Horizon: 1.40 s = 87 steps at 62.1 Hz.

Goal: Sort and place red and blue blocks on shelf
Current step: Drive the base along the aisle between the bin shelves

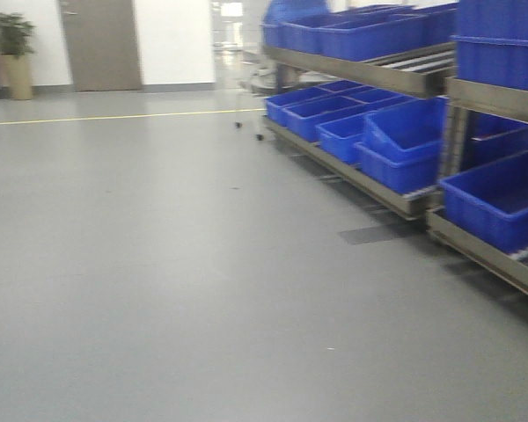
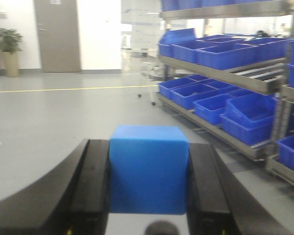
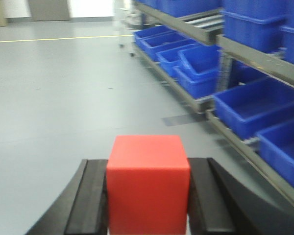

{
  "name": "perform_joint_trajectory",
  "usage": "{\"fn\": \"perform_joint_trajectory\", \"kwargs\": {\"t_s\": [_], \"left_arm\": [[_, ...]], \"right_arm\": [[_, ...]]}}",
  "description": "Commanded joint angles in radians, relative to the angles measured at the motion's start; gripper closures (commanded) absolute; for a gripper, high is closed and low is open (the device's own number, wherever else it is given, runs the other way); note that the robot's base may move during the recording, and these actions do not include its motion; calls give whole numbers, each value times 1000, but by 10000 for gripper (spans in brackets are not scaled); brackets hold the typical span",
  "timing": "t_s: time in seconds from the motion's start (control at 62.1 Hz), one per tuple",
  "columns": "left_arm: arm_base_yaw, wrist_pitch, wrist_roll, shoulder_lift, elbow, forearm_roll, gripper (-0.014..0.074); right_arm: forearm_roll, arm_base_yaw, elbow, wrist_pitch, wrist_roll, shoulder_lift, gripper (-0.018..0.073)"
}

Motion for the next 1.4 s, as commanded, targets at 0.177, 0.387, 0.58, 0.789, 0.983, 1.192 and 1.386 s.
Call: {"fn": "perform_joint_trajectory", "kwargs": {"t_s": [0.177,0.387,0.58,0.789,0.983,1.192,1.386], "left_arm": [[2,-89,2,8,-30,-7,471],[2,-89,2,8,-30,-7,471],[2,-89,2,8,-30,-7,471],[2,-89,2,8,-30,-7,471],[2,-89,2,8,-30,-7,471],[2,-89,2,8,-30,-7,471],[2,-89,2,8,-30,-7,471]], "right_arm": [[3,-4,-28,-86,-11,3,475],[3,-4,-28,-86,-11,3,475],[3,-4,-28,-86,-11,3,475],[3,-4,-28,-86,-11,3,475],[3,-4,-28,-86,-11,3,475],[3,-4,-28,-86,-11,3,475],[3,-4,-28,-86,-11,3,475]]}}
